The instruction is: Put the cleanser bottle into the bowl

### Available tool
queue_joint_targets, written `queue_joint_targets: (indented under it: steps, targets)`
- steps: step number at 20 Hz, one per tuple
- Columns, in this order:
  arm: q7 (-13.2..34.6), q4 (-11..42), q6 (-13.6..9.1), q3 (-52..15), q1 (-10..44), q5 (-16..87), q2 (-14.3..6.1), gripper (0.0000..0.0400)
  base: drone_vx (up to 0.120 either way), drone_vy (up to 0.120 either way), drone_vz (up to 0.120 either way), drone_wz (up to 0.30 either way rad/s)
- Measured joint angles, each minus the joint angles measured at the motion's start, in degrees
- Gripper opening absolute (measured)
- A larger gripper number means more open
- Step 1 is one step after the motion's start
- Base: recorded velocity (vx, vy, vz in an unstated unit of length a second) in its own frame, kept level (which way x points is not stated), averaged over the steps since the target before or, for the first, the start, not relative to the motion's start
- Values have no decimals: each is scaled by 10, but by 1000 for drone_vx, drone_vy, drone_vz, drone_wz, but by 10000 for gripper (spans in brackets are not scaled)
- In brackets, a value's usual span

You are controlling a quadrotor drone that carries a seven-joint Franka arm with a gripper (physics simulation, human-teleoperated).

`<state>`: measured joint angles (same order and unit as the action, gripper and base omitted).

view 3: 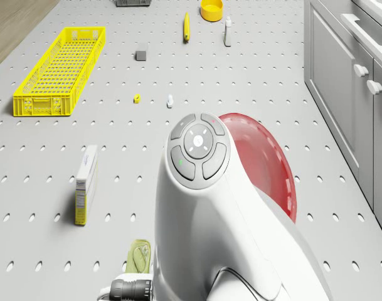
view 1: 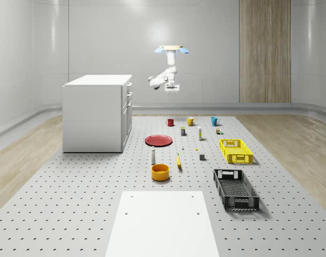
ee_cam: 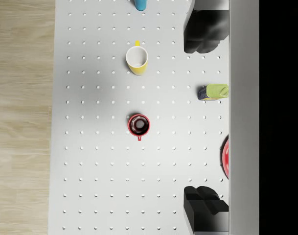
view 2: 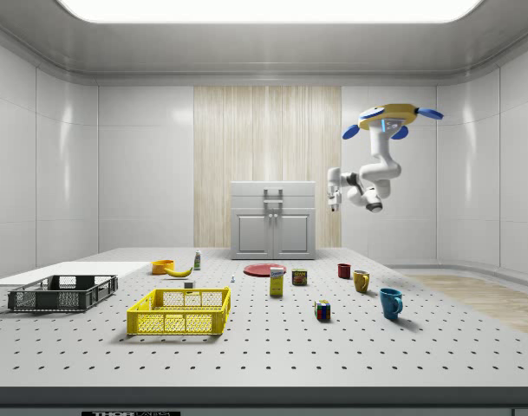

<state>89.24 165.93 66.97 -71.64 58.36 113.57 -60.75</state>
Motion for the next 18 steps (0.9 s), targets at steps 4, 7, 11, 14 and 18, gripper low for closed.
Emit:
queue_joint_targets:
  steps: [4, 7, 11, 14, 18]
  targets:
    - [9, 0, 7, -7, 11, -4, -14, 400, 120, 0, 0, 0]
    - [14, -1, 13, -12, 17, -8, -23, 400, 120, 0, 0, 0]
    - [19, -2, 23, -17, 24, -14, -36, 400, 120, 0, 0, 0]
    - [23, -2, 31, -20, 27, -18, -45, 400, 120, 0, 0, 0]
    - [27, -3, 41, -24, 32, -24, -57, 400, 120, 0, 0, 0]
